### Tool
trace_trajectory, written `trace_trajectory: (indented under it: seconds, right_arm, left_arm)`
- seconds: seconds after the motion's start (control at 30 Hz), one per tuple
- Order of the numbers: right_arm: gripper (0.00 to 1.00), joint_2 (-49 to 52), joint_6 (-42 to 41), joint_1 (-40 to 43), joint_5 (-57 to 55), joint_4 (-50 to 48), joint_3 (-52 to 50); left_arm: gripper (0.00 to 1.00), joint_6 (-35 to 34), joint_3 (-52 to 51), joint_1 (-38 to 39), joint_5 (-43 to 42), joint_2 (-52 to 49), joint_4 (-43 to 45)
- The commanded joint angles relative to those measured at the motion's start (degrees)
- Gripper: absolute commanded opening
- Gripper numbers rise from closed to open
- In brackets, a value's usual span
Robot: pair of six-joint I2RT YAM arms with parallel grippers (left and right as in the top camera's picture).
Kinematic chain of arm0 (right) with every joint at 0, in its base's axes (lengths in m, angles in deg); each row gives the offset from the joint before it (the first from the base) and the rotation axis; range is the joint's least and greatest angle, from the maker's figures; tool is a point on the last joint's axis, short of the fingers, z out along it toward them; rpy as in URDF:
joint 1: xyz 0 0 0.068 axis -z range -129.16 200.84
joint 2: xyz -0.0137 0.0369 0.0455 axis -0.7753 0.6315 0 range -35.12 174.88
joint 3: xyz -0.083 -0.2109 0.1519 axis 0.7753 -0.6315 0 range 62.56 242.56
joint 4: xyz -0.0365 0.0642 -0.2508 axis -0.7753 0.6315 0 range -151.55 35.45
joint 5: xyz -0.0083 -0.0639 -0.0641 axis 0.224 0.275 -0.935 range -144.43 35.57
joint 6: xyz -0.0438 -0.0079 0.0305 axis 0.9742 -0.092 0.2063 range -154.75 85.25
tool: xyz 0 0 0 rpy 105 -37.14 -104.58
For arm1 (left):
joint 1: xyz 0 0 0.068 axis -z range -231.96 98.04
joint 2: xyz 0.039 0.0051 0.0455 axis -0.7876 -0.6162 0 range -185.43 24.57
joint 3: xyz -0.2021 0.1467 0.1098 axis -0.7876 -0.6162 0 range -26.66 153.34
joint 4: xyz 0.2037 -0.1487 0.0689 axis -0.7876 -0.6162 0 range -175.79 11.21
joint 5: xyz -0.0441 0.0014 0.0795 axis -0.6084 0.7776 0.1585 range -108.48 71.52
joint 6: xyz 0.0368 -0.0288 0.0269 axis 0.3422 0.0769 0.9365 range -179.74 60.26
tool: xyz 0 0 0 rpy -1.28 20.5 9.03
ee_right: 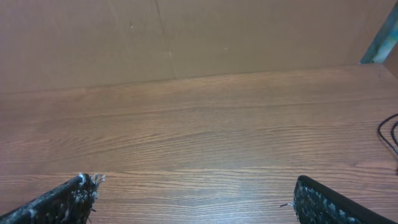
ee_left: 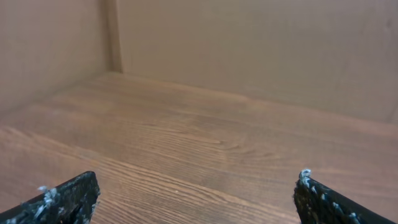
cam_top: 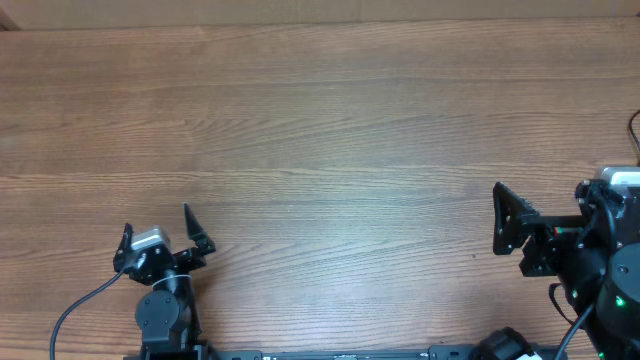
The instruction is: Untangle cables
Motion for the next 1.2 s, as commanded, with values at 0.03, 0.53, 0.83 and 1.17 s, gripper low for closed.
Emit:
trace_trajectory:
  seconds: [0.03, 0.53, 0.83, 1.17]
  right_arm:
    - [1.0, -0.3, 0.2, 0.0, -0.5, -0.2, -0.2]
    - [1.0, -0.3, 0.2, 0.0, -0.5, -0.2, -0.2]
    - [1.0, -0.3, 0.2, 0.0, -0.5, -0.2, -0.2]
    - [1.0, -0.3, 0.2, 0.0, -0.5, -0.2, -0.2]
  left_arm:
    - [1.0, 7.4, -0.2, -0.2, -4.0, 0.7, -0.5]
    - [1.0, 6.8, -0.1, 0.8, -14.3, 0.7, -1.6]
    - [0.99, 6.7, -0.1, 0.7, -14.3, 0.6, -1.4]
    - [0.99, 6.7, -0.1, 0.7, -14.3, 0.6, -1.4]
